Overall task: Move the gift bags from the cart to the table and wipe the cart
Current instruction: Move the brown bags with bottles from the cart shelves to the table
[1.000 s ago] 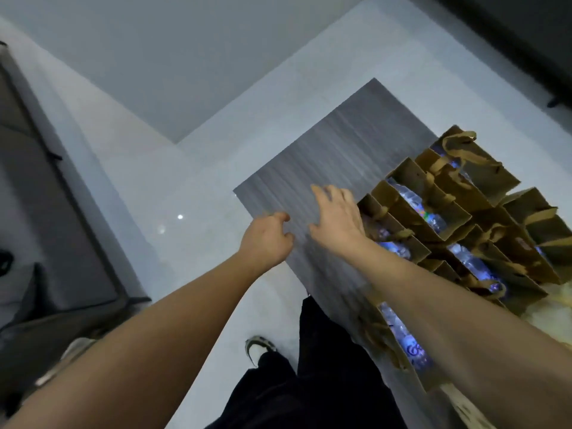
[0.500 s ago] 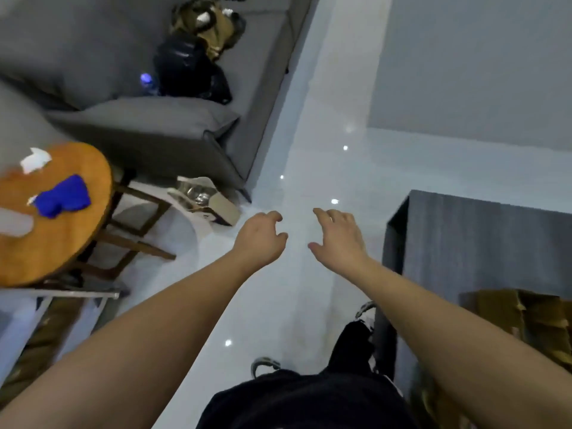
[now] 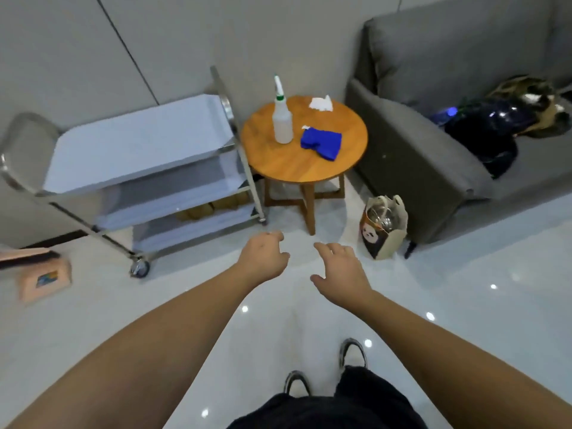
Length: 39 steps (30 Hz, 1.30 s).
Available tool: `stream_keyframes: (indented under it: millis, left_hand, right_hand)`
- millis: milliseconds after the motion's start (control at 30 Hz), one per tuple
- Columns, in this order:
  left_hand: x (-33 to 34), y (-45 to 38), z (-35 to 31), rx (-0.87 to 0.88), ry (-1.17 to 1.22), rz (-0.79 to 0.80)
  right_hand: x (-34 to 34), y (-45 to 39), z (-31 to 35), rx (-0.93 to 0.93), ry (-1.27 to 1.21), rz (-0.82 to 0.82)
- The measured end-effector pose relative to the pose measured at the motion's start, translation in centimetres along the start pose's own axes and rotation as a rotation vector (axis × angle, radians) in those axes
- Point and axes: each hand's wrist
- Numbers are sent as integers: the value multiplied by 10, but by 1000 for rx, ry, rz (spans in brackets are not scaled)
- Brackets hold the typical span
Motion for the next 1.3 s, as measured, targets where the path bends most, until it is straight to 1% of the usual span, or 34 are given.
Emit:
stream_keyframes:
  millis: [133, 300, 400, 500, 600, 733, 867, 1033, 1167, 1300]
  left_hand:
    - [-38, -1, 58, -161, 32, -73]
    - [-77, -15, 115, -353, 105, -161]
    - [-87, -21, 141, -464, 120, -172]
    - [-89, -26, 161, -572, 139, -137]
    - [-88, -31, 178, -639, 156, -124]
    - [-86, -35, 208, -678, 197, -131]
    - [-87, -41, 256, -695, 240, -116]
    - [-83, -55, 341, -677, 289, -84]
    - [-58, -79, 420, -659, 351, -119]
    - [0, -123, 492, -641, 404, -141]
  right_hand:
    - [2, -41, 61, -175, 63, 64]
    - [6, -105, 118, -350, 98, 131]
    - [6, -145, 143, -409, 114, 194]
    - [8, -179, 165, -435, 118, 263]
    - [17, -202, 186, -484, 138, 319]
    - [34, -222, 217, -525, 188, 381]
    - [58, -239, 254, -526, 231, 410]
    - [102, -263, 303, -430, 252, 407]
    - [165, -285, 334, -345, 279, 430]
    - [256, -336, 352, -324, 297, 432]
Point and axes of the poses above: each hand's wrist, its own y-axis away from the middle knuckle, its own x-axis out of the palm, z = x × y, and after that the axes turned 11 degrees about x, right-handed
